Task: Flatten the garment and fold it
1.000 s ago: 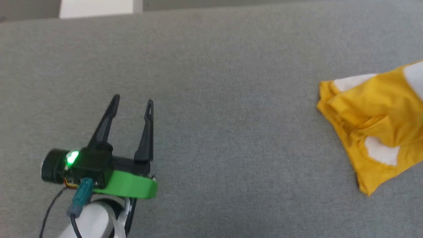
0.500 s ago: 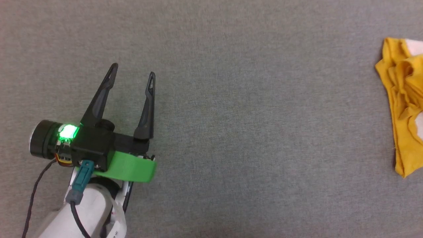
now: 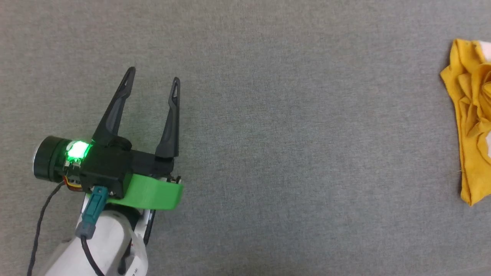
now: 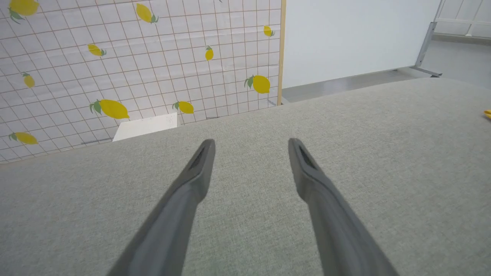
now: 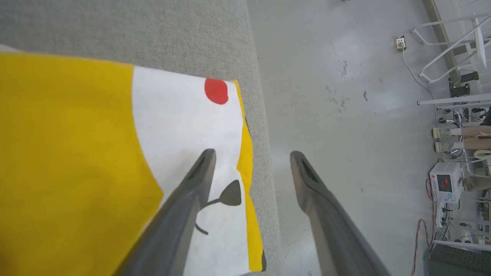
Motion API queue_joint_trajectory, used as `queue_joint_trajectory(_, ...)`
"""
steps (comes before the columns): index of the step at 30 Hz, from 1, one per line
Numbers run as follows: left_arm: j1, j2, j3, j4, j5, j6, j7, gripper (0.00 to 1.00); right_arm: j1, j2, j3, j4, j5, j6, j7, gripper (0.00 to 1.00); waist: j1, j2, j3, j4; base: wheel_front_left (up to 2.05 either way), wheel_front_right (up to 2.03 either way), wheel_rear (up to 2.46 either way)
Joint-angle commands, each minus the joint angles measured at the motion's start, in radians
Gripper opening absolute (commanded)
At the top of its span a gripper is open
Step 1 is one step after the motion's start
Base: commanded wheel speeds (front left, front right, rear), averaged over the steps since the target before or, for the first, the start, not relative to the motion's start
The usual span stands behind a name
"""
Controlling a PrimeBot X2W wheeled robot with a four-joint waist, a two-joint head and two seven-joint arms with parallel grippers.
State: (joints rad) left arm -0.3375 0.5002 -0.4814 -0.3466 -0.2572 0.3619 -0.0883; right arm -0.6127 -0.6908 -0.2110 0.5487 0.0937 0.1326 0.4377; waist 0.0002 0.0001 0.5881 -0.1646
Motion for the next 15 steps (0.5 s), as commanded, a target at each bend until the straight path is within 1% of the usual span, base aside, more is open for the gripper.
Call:
queue_joint_trajectory(1,0.001,-0.009,0.004,0.010,-0.006,0.008,-0.015,1.00,-0.012,-0.005,0.005,0.003,-0.012,-0.002,-0.011,1.00,-0.0002,-0.0001,-0.049,0.010,0.00,0.00,0.00)
queue_joint_trajectory(3,0.019,-0.022,0.006,0.029,-0.017,0.018,-0.033,1.00,-0.004,-0.007,0.013,-0.002,-0.013,-0.002,-0.015,1.00,-0.0002,-0.0001,-0.088,0.016,0.00,0.00,0.00)
queue_joint_trajectory(5,0.041,-0.033,0.011,0.052,-0.026,0.032,-0.052,1.00,-0.002,0.012,-0.003,-0.011,0.003,-0.002,-0.023,1.00,-0.0002,-0.0001,-0.134,0.025,0.00,0.00,0.00)
queue_joint_trajectory(9,0.101,-0.057,0.022,0.091,-0.068,0.047,-0.087,1.00,0.031,0.082,-0.012,-0.068,0.041,-0.002,-0.028,1.00,-0.0002,-0.0001,-0.240,0.043,0.00,0.00,0.00)
queue_joint_trajectory(15,0.200,-0.066,0.039,0.125,-0.128,0.050,-0.118,1.00,0.155,0.205,-0.022,-0.219,0.085,-0.002,-0.021,1.00,-0.0002,-0.0001,-0.387,0.078,0.00,0.00,0.00)
